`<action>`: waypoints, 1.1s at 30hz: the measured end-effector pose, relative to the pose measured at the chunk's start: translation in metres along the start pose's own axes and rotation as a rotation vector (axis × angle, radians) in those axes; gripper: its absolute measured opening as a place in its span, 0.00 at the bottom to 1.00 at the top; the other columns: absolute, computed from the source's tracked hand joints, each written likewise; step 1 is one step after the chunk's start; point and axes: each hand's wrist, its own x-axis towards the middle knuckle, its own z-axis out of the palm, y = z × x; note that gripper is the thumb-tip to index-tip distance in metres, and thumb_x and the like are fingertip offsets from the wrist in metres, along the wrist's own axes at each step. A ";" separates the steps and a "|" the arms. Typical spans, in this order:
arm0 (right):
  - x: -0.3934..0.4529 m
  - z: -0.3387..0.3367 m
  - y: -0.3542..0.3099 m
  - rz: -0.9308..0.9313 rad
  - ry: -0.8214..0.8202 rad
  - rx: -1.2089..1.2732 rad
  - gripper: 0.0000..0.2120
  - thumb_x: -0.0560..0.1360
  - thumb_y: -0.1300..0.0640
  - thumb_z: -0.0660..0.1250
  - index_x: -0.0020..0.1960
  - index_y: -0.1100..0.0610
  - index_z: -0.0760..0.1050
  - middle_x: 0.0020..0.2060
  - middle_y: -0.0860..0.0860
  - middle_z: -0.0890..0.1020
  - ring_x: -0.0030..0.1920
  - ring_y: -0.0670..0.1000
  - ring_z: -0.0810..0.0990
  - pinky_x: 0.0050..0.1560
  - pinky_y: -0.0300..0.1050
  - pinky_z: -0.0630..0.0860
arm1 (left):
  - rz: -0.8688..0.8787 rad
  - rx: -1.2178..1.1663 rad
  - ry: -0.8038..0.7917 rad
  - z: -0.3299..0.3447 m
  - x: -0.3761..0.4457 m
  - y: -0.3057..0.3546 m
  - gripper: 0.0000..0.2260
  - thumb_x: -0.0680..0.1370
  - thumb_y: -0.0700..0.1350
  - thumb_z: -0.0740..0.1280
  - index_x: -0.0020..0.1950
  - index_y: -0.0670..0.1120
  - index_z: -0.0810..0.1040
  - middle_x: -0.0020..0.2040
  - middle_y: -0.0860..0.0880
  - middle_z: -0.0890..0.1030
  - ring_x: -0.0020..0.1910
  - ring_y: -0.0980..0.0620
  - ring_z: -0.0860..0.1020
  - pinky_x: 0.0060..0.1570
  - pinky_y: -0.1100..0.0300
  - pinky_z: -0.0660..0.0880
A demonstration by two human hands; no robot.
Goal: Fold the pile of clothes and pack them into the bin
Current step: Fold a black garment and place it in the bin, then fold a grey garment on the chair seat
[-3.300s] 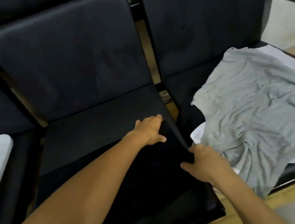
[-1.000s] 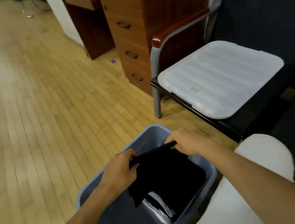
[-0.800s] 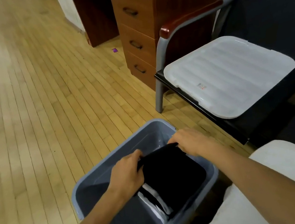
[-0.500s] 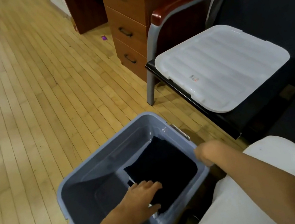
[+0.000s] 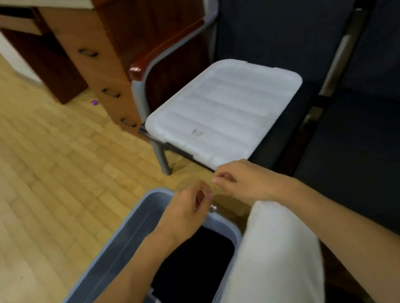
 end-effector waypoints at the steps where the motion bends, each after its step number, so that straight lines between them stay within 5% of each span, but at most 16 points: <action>1: -0.013 -0.014 0.005 0.001 0.063 0.026 0.12 0.81 0.44 0.60 0.47 0.48 0.78 0.38 0.46 0.81 0.39 0.46 0.78 0.45 0.51 0.78 | 0.031 -0.012 0.009 0.005 0.015 0.021 0.04 0.80 0.48 0.63 0.45 0.53 0.73 0.34 0.53 0.78 0.33 0.54 0.76 0.33 0.57 0.74; 5: -0.086 -0.068 0.049 0.088 0.270 0.062 0.14 0.82 0.43 0.58 0.44 0.49 0.76 0.34 0.46 0.78 0.35 0.48 0.76 0.37 0.51 0.75 | 0.186 -0.037 -0.043 0.048 0.067 0.121 0.07 0.81 0.46 0.62 0.43 0.50 0.71 0.32 0.52 0.76 0.31 0.55 0.73 0.30 0.62 0.68; 9: -0.182 -0.107 0.137 0.275 0.483 0.056 0.14 0.83 0.47 0.56 0.44 0.51 0.75 0.36 0.48 0.79 0.36 0.49 0.78 0.39 0.57 0.78 | 0.384 -0.051 -0.278 0.137 0.097 0.224 0.08 0.81 0.43 0.64 0.44 0.53 0.70 0.31 0.55 0.73 0.29 0.55 0.70 0.29 0.64 0.66; 13: -0.279 -0.124 0.224 0.499 0.634 0.182 0.11 0.83 0.50 0.58 0.48 0.49 0.78 0.40 0.46 0.80 0.41 0.46 0.79 0.46 0.53 0.80 | 0.538 -0.080 -0.557 0.237 0.095 0.306 0.15 0.82 0.46 0.63 0.61 0.65 0.65 0.40 0.56 0.78 0.36 0.56 0.78 0.35 0.62 0.76; 20: -0.420 -0.118 0.320 0.835 0.840 0.156 0.09 0.81 0.53 0.60 0.49 0.50 0.79 0.38 0.48 0.81 0.41 0.50 0.81 0.46 0.51 0.79 | 0.856 0.068 -0.710 0.383 0.071 0.405 0.21 0.82 0.49 0.61 0.74 0.57 0.62 0.52 0.56 0.73 0.48 0.58 0.73 0.51 0.54 0.75; 23: -0.464 -0.116 0.344 1.012 0.895 0.177 0.10 0.81 0.54 0.58 0.50 0.50 0.78 0.43 0.51 0.83 0.45 0.54 0.81 0.48 0.56 0.79 | 0.988 0.161 -0.703 0.437 0.067 0.447 0.21 0.79 0.53 0.65 0.71 0.54 0.65 0.59 0.54 0.72 0.57 0.52 0.71 0.56 0.51 0.73; 27: -0.497 -0.106 0.361 1.174 0.848 0.213 0.14 0.79 0.60 0.56 0.60 0.50 0.76 0.55 0.54 0.81 0.53 0.57 0.80 0.54 0.54 0.78 | 0.826 0.300 -0.877 0.488 0.064 0.476 0.30 0.74 0.60 0.69 0.71 0.56 0.62 0.66 0.55 0.66 0.65 0.51 0.65 0.62 0.50 0.72; 30: -0.508 -0.100 0.364 1.257 0.699 0.259 0.19 0.81 0.60 0.56 0.70 0.49 0.70 0.66 0.54 0.75 0.63 0.56 0.75 0.61 0.50 0.74 | 0.828 0.200 -0.778 0.505 0.065 0.475 0.06 0.78 0.47 0.66 0.53 0.52 0.73 0.55 0.53 0.71 0.56 0.50 0.72 0.51 0.49 0.76; 33: -0.517 -0.094 0.366 1.273 0.701 0.299 0.20 0.80 0.60 0.59 0.71 0.50 0.69 0.67 0.53 0.73 0.64 0.55 0.74 0.61 0.50 0.73 | 0.781 0.009 -0.692 0.502 0.063 0.472 0.10 0.77 0.37 0.63 0.41 0.51 0.71 0.42 0.55 0.74 0.41 0.54 0.74 0.39 0.52 0.75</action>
